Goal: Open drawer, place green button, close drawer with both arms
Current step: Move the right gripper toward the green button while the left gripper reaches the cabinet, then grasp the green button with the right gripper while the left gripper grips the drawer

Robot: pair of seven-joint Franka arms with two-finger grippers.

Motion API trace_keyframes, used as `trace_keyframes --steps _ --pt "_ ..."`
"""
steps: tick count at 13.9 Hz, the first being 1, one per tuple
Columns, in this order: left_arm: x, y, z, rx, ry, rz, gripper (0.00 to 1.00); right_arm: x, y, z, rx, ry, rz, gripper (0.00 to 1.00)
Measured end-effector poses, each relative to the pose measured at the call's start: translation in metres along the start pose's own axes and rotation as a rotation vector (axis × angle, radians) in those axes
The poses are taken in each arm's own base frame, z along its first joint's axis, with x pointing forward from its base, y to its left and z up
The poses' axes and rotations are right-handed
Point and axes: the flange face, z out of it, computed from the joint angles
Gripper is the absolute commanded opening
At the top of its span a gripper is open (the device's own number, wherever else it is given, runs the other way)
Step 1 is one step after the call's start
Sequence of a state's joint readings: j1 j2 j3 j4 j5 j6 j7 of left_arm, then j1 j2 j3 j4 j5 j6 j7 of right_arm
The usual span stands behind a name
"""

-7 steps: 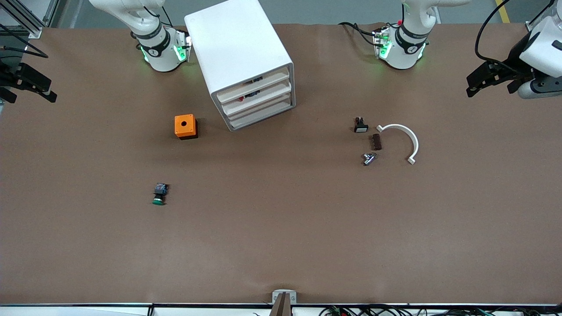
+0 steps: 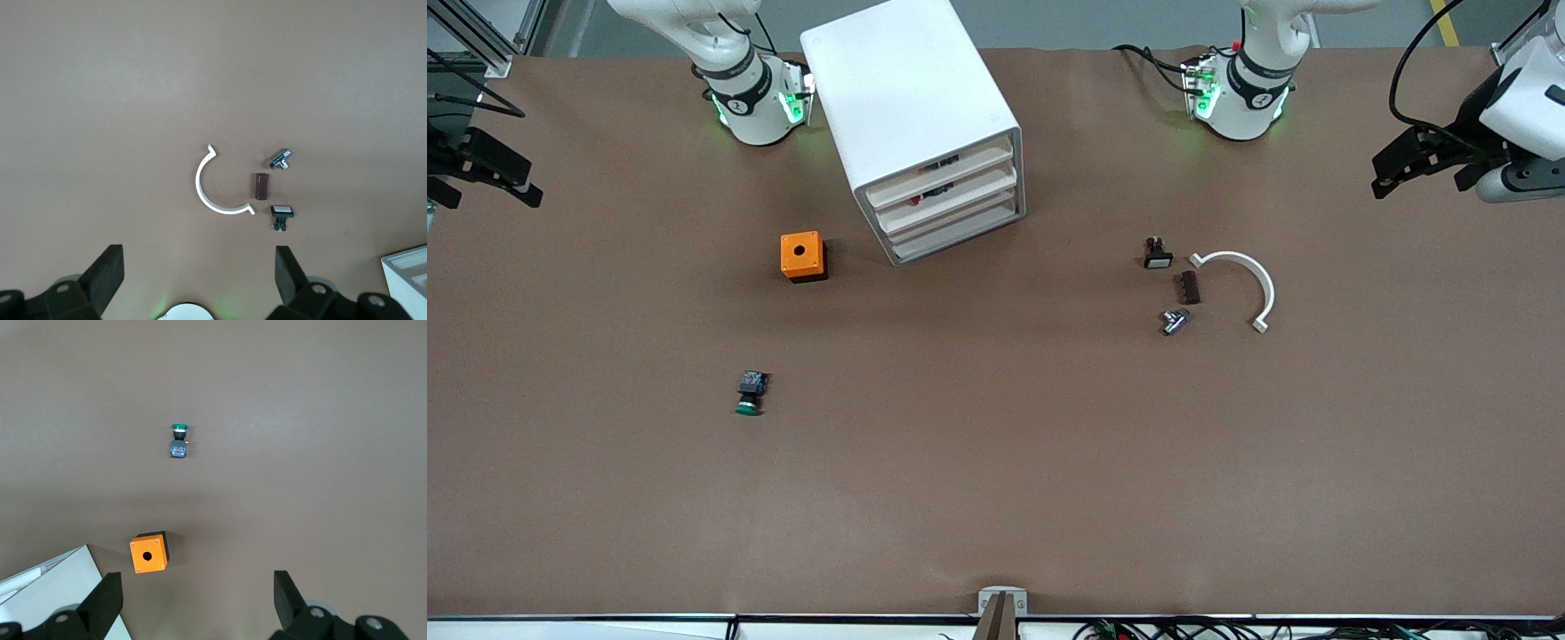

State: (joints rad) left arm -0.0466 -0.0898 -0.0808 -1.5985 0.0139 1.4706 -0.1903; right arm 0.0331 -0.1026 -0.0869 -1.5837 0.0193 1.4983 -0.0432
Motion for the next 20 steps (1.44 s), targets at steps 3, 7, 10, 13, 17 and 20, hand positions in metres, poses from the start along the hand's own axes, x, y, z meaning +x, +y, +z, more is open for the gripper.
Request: trace_keyframes --steps 3,7,10,13,17,20 --pt "0.014 0.004 0.023 0.007 -0.053 0.005 1.00 0.001 0.001 0.002 0.000 -0.004 0.002 1.00" --pt "0.043 0.033 0.082 0.015 -0.137 0.041 1.00 0.018 0.001 0.035 -0.003 -0.062 0.004 1.00" --pt "0.063 0.077 0.134 0.019 -0.169 -0.025 1.00 0.050 0.002 0.099 -0.009 -0.164 0.008 1.00" --pt "0.072 0.140 0.192 0.033 -0.193 -0.188 1.00 0.079 0.014 0.149 -0.021 -0.195 0.024 1.00" --pt "0.070 0.224 0.272 0.016 -0.245 -0.495 1.00 0.094 0.001 0.175 -0.031 -0.134 0.103 1.00" --pt "0.059 0.279 0.319 0.040 -0.315 -0.717 1.00 0.105 -0.013 0.247 -0.005 -0.081 0.120 1.00"
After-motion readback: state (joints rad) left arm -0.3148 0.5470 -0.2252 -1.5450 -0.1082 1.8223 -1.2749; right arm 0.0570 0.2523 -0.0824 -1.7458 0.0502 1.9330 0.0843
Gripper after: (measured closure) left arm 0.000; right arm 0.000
